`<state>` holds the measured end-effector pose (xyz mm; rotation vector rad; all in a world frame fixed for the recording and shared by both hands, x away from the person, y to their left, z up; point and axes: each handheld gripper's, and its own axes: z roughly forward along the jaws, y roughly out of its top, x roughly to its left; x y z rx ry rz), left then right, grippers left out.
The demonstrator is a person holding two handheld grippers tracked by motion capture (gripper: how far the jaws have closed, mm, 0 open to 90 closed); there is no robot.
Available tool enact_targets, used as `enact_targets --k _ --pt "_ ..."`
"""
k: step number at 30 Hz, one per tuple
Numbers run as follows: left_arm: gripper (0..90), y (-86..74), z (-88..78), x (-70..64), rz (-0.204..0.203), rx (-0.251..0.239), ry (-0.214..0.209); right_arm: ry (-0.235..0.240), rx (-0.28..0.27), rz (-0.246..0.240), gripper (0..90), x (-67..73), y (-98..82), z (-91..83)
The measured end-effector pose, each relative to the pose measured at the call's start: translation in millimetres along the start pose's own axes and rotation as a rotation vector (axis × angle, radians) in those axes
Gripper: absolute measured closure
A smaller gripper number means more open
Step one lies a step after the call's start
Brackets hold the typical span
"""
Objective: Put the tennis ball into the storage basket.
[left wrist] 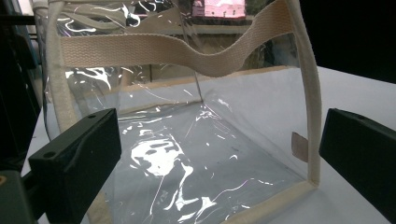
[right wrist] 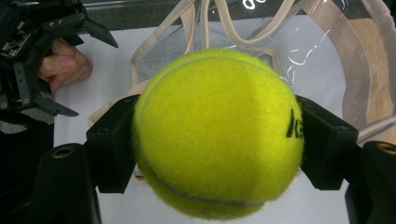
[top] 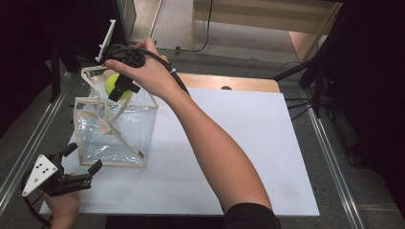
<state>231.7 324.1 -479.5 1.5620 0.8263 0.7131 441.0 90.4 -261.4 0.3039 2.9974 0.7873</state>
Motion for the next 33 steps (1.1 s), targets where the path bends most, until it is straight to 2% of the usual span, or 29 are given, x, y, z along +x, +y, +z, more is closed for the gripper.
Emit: enact_targets --k 7,13,23,29,33 --pt "0.0 0.1 -0.4 -0.1 -0.004 -0.004 -0.004 0.005 0.015 -0.012 23.3 0.5 11.6 11.7" --pt "0.0 0.2 -0.3 0.4 -0.004 -0.006 -0.007 0.004 0.037 -0.005 23.3 -1.1 12.7 23.0" --pt "0.0 0.2 0.4 -0.1 -0.003 -0.002 -0.006 -0.005 0.08 0.003 23.2 -4.2 2.2 37.8" --pt "0.0 0.2 0.6 -0.2 -0.002 -0.004 -0.006 -0.012 0.148 0.007 23.0 -3.4 -6.6 48.9" --pt "0.0 0.1 0.6 -0.2 -0.001 -0.002 -0.006 -0.021 0.148 0.012 18.9 -3.4 -12.0 51.5"
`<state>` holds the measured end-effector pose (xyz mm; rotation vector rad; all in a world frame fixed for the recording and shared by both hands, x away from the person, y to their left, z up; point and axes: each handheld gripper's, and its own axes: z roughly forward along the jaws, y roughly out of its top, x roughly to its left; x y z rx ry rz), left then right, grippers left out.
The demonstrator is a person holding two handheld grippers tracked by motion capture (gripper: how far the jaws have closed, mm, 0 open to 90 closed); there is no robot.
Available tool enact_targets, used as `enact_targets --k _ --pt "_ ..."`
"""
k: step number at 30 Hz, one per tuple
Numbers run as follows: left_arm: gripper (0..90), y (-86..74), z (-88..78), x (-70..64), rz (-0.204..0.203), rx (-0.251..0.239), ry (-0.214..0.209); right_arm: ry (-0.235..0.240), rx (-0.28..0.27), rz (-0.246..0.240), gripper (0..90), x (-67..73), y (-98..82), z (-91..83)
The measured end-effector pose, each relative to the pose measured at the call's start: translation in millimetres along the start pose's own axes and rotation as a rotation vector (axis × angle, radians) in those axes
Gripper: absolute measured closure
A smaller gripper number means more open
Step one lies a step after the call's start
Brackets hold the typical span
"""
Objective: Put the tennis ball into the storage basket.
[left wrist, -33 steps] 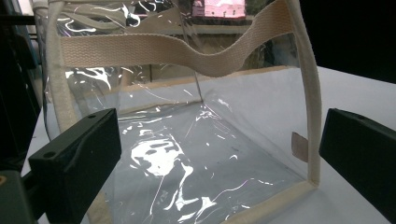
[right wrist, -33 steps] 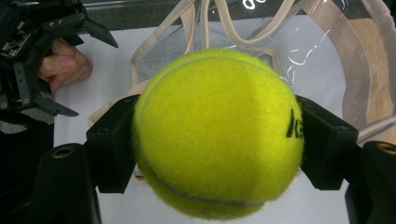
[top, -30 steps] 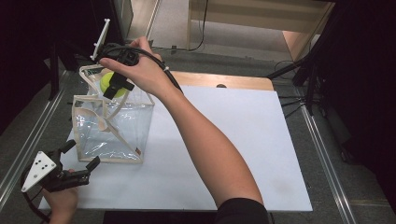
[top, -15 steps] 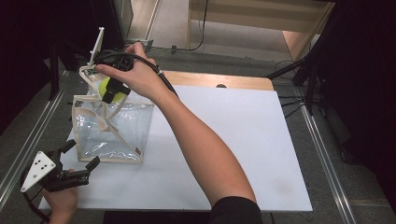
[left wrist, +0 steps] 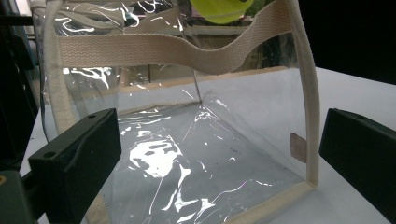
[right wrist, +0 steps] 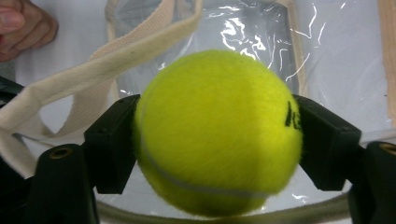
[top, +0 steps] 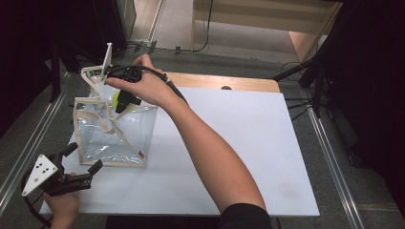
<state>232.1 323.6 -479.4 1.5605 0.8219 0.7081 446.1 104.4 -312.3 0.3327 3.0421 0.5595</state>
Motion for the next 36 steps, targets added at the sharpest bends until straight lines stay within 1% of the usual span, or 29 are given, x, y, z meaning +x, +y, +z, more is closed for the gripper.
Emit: enact_targets --k 1,3,5,6,7,9,14,16,17,18,19,21,22,23,24,27,28,31,32,34,36 --pt "0.0 0.0 0.0 0.1 0.001 0.0 0.0 -0.007 -0.009 0.003 15.9 0.5 -0.7 -0.5" --pt "0.0 0.1 -0.2 0.2 -0.003 0.001 0.0 -0.018 -0.031 0.016 14.9 0.6 -2.7 -3.9" --pt "0.0 0.0 0.1 0.2 -0.004 -0.004 -0.001 -0.041 -0.045 0.029 13.1 1.3 -3.9 -7.0" --pt "0.0 -0.1 0.0 0.2 -0.005 -0.003 -0.001 -0.044 -0.056 0.034 9.5 1.9 -4.8 -8.8" --pt "0.0 -0.1 0.1 0.1 -0.005 -0.002 -0.001 -0.045 -0.06 0.037 9.4 2.6 -5.6 -10.3" --pt "0.0 0.1 -0.1 0.1 -0.003 0.002 0.0 -0.06 -0.087 0.037 9.4 4.2 -8.0 -15.0" --pt "0.0 0.0 0.3 0.1 -0.003 0.002 0.0 -0.071 -0.134 0.051 9.3 9.2 -15.9 -27.8" --pt "0.0 0.0 0.3 0.1 -0.001 0.001 0.001 -0.07 -0.154 0.079 9.3 9.2 -19.1 -32.4" --pt "0.0 -0.1 0.5 -0.1 -0.002 0.002 0.002 -0.074 -0.153 0.086 9.3 8.9 -20.5 -34.4" --pt "0.0 0.0 0.6 -0.2 0.0 0.004 0.005 -0.076 -0.163 0.083 9.3 8.5 -22.9 -36.7" --pt "0.0 -0.1 0.7 -0.1 0.001 0.003 0.002 -0.074 -0.168 0.096 9.4 9.3 -24.2 -38.1" --pt "0.0 -0.1 0.7 -0.2 0.003 0.005 0.004 -0.079 -0.178 0.094 9.0 8.4 -28.6 -41.0" --pt "0.0 -0.1 0.9 -0.2 0.002 0.004 0.004 -0.088 -0.176 0.101 4.6 8.4 -31.2 -42.6" --pt "0.0 -0.1 0.9 -0.2 0.002 0.005 0.004 -0.082 -0.177 0.103 0.0 7.8 -33.3 -43.4" --pt "0.0 0.0 0.8 -0.2 0.003 0.006 0.004 -0.067 -0.183 0.109 0.0 7.7 -35.6 -44.3" --pt "0.0 -0.1 1.1 -0.4 0.001 0.003 0.005 -0.079 -0.184 0.114 0.0 6.5 -42.1 -45.5" --pt "0.0 -0.1 1.1 -0.4 0.003 0.004 0.004 -0.078 -0.189 0.125 0.0 6.6 -44.3 -45.3" --pt "0.0 -0.1 1.2 -0.6 0.003 0.005 0.004 -0.073 -0.191 0.126 0.0 5.6 -51.2 -43.6" --pt "0.0 -0.1 1.2 -0.8 0.002 0.006 0.005 -0.067 -0.189 0.133 0.0 5.8 -53.2 -42.3" --pt "0.0 -0.1 1.1 -0.6 0.003 0.005 0.004 -0.076 -0.188 0.134 0.0 5.2 -58.0 -40.1" --pt "0.0 -0.1 1.2 -0.7 0.003 0.005 0.004 -0.07 -0.192 0.14 0.0 5.6 -63.0 -37.0"
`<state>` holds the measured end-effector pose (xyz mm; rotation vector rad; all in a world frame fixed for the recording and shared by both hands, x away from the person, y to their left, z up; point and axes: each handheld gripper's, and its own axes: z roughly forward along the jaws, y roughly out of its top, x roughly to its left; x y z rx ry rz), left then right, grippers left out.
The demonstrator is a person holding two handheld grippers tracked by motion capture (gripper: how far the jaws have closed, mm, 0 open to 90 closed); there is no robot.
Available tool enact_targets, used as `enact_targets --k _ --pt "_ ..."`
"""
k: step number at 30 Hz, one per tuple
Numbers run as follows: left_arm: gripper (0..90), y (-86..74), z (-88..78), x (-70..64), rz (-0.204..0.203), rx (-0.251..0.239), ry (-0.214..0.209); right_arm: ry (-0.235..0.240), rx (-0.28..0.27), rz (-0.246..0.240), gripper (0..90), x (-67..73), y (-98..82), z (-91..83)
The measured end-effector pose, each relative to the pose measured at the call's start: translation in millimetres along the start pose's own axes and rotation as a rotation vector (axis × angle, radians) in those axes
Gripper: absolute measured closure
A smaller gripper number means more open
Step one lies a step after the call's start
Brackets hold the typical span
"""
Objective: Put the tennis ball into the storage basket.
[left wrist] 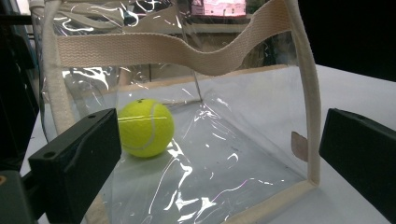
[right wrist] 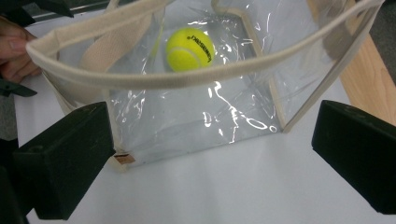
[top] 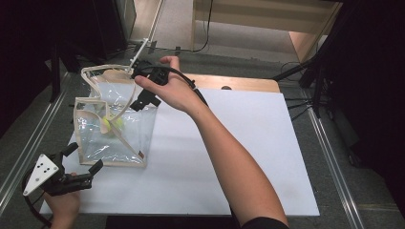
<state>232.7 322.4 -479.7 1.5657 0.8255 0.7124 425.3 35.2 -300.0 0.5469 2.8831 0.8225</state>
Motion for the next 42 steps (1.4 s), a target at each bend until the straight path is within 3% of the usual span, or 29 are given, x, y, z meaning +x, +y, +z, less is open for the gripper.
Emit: enact_targets --k 27,31,42 --pt "0.0 0.0 -0.1 -0.4 0.009 0.007 0.001 -0.024 -0.018 0.045 0.0 4.2 -79.7 22.4" --pt "0.0 -0.1 -0.1 -0.6 0.007 0.008 0.001 -0.031 -0.036 0.065 0.0 4.3 -93.9 24.4" --pt "0.0 -0.2 0.2 -0.9 0.01 0.009 0.002 -0.04 -0.089 0.063 0.0 5.7 -132.9 26.5"
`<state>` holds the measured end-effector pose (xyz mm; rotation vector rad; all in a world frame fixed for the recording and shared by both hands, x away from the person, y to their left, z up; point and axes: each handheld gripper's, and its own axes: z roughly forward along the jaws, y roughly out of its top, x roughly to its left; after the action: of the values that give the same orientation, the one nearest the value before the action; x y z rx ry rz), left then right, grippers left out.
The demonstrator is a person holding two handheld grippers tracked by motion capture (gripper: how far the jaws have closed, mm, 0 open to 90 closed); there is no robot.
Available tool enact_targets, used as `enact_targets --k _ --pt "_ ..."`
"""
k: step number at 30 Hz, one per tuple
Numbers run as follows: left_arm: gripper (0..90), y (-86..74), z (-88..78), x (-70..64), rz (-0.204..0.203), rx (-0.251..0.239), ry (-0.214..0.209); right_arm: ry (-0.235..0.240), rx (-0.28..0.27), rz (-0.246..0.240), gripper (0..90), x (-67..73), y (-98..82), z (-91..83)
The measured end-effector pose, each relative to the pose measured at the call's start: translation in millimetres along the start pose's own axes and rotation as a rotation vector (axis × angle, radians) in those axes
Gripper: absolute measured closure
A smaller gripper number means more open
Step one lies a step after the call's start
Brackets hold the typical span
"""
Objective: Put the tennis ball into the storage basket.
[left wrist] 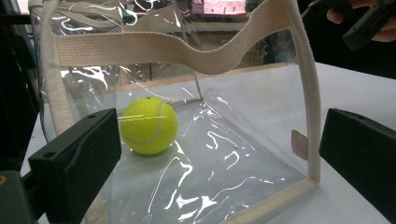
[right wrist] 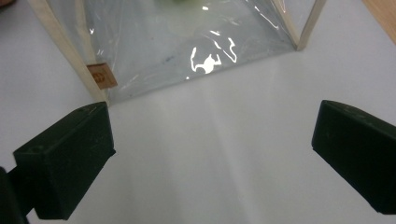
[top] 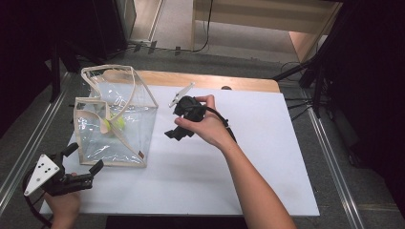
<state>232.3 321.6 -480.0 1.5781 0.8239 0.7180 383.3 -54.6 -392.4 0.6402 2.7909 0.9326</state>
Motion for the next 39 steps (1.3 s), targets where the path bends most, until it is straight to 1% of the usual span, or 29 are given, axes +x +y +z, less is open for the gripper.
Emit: enact_targets --k 1,2,7,8,9,11,13,16,17,18,24,31,34,37,39 --pt "0.0 0.0 -0.1 0.0 0.002 0.003 0.0 -0.008 0.0 -0.006 0.0 -0.3 -2.6 0.2" --pt "0.0 0.0 0.0 -0.3 0.0 0.002 0.001 -0.011 0.001 0.006 0.0 0.8 -7.2 0.1" --pt "0.0 0.0 -0.2 -0.3 0.001 0.004 0.0 -0.023 -0.02 0.024 0.0 1.1 -28.1 1.6" --pt "0.0 0.0 -0.2 -0.3 0.002 0.004 0.0 -0.025 -0.022 0.04 0.0 1.5 -32.7 1.7" --pt "0.0 0.0 -0.3 -0.4 0.001 0.005 0.0 -0.028 -0.026 0.041 0.0 1.1 -36.3 1.6" --pt "0.0 0.0 -0.4 -0.3 0.002 0.005 0.0 -0.031 -0.044 0.064 0.0 0.0 -46.9 0.5" --pt "0.0 0.0 -0.3 -0.4 0.002 0.005 0.0 -0.033 -0.066 0.076 0.0 -1.5 -56.1 -1.5" --pt "0.0 0.0 -0.2 -0.6 0.001 0.004 0.001 -0.04 -0.091 0.12 0.0 -3.5 -69.9 -5.9" --pt "0.0 0.0 -0.2 -0.5 0.004 0.006 0.002 -0.041 -0.101 0.124 0.0 -4.4 -73.3 -6.7" --pt "0.0 0.0 -0.3 -0.6 0.004 0.007 0.002 -0.05 -0.117 0.136 0.0 -5.5 -79.2 -8.5" --pt "0.0 0.0 0.0 -0.9 0.004 0.007 0.003 -0.083 -0.156 0.187 0.0 -6.6 -105.0 -15.7" --pt "0.0 -0.1 -0.2 -1.0 0.005 0.008 0.004 -0.118 -0.177 0.214 0.0 -5.1 -132.1 -22.4" --pt "0.0 0.0 -0.2 -1.1 0.008 0.011 0.003 -0.125 -0.192 0.225 0.0 -4.7 -143.3 -26.3" --pt "0.0 0.0 -0.2 -1.1 0.007 0.011 0.004 -0.138 -0.213 0.241 0.0 -3.6 -153.8 -31.2" --pt "0.0 0.0 -0.4 -1.1 0.006 0.011 0.006 -0.138 -0.232 0.251 0.0 -3.5 -161.1 -34.5"
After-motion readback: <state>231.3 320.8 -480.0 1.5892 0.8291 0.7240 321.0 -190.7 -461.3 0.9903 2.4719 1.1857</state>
